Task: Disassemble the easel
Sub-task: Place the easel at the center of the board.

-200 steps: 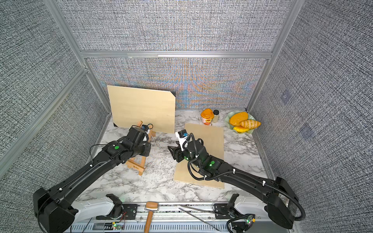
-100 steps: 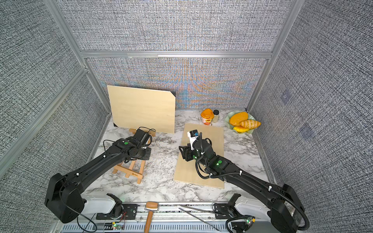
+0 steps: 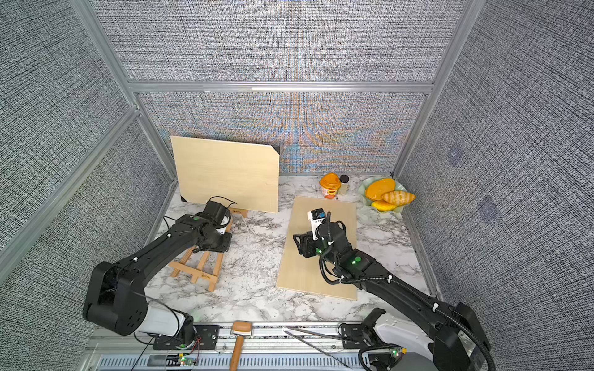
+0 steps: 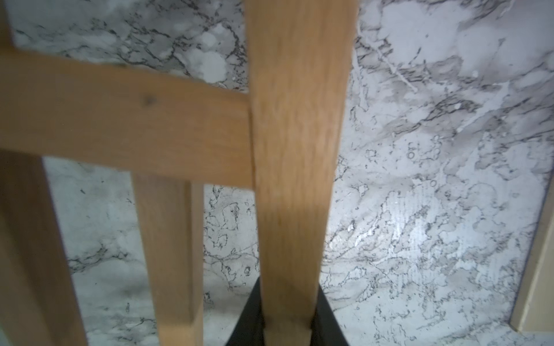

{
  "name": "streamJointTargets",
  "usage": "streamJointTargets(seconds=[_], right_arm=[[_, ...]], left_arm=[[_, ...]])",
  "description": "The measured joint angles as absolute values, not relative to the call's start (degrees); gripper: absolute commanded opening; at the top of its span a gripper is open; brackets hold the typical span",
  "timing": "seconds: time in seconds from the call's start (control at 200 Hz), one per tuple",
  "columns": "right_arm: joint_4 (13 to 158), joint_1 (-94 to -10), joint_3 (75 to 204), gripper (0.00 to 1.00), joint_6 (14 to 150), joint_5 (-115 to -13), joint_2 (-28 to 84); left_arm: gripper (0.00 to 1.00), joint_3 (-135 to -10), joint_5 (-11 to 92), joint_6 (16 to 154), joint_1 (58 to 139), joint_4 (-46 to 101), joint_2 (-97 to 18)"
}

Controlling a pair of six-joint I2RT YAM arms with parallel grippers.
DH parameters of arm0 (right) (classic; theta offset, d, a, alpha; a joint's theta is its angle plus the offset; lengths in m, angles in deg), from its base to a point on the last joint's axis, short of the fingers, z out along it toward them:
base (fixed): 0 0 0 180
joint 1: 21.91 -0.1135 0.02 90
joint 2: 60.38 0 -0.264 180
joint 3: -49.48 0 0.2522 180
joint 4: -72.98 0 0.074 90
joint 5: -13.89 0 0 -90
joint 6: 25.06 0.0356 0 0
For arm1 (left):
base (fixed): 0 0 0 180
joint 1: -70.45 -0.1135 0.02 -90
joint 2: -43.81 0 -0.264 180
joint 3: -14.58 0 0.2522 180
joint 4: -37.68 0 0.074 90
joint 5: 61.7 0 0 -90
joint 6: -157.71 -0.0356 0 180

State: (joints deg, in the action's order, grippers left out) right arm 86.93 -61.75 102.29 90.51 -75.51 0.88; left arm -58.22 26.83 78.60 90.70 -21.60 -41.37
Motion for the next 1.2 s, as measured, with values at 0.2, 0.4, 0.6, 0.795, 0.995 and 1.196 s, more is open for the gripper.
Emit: streamJointTargets(seconds=[0.2,0.4,0.6,0.795,0.995,1.196], right_arm=[[87.3,-60.1,102.0,0.60,91.0,-73.4,2.0],[87.4,-58.7,101.9,0.60,91.1,-72.1,2.3],[87.5,-57.0,101.4,0.60,91.1,-71.4,1.8],[88.7,-55.2,101.3,0.61,91.1,-71.2,1.2],[91.4,-53.2,101.3,0.61,91.0,-71.1,-1.1],[94.7,-50.8,100.7,0.61,90.8,-71.2,-4.4]], left_arm=[[0.00,-64.4,31.9,79.9,90.3,-24.3,-51.7],[0.00,-64.9,34.6,85.6,92.6,-25.4,-53.9],[0.00,-68.5,34.2,92.5,97.1,-25.6,-54.2],[0.00,-74.2,32.6,100.3,104.3,-26.5,-59.8],[0.00,-82.0,33.0,108.3,111.4,-26.9,-65.5],[0.00,-89.7,33.0,113.4,116.1,-28.3,-69.7]])
